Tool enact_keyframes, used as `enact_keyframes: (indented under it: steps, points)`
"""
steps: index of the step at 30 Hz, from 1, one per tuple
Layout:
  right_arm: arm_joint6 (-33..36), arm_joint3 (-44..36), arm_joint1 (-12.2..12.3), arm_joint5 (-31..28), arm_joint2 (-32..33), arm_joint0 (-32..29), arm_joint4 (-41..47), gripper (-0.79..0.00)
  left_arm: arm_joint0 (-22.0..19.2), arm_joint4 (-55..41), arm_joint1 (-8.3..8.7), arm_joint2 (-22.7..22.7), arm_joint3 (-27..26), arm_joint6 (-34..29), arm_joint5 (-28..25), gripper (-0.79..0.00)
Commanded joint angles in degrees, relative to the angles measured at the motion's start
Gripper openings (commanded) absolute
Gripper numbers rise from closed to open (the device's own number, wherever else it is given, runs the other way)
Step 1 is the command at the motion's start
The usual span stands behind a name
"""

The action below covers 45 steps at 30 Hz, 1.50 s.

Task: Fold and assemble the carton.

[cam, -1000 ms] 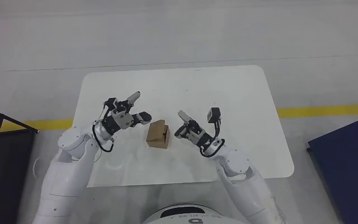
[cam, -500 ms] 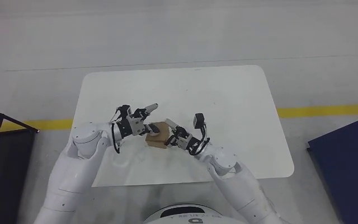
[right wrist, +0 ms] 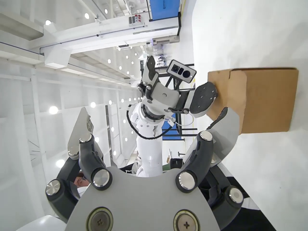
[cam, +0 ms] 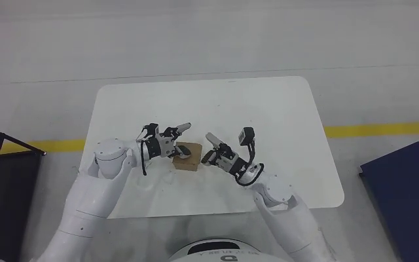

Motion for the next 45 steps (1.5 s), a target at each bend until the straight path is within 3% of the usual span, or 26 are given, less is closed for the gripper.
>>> enact_keyframes:
  steps: [1,15,32,37,45]
  points:
    - [0.0,0.8,-0.1,1.0,-1.0,0.7,-0.1,0.000,0.0,0.0,0.02,0.2,0.1,0.1,-0.1,0.000]
    - [-2.9,8.4,-0.5,2.1,-4.5,6.0,-0.8,0.000,-0.2,-0.4,0.21,0.8,0.9,-0.4,-1.1,0.000]
    - [-4.0,11.4,-0.8,-0.3,-6.8,9.0,1.3,0.000,-1.1,-1.9,0.39,1.1,2.2,-1.9,-3.1,0.000]
    - [-3.9,8.5,-0.5,-0.2,-6.2,8.5,0.7,-0.025,0.7,-5.7,0.68,-2.3,1.5,-2.7,-7.0,0.000]
    - [-4.3,6.0,-0.3,0.4,-6.6,8.1,-0.5,-0.040,8.5,-7.1,2.12,-11.3,-4.5,-2.6,-8.8,0.000]
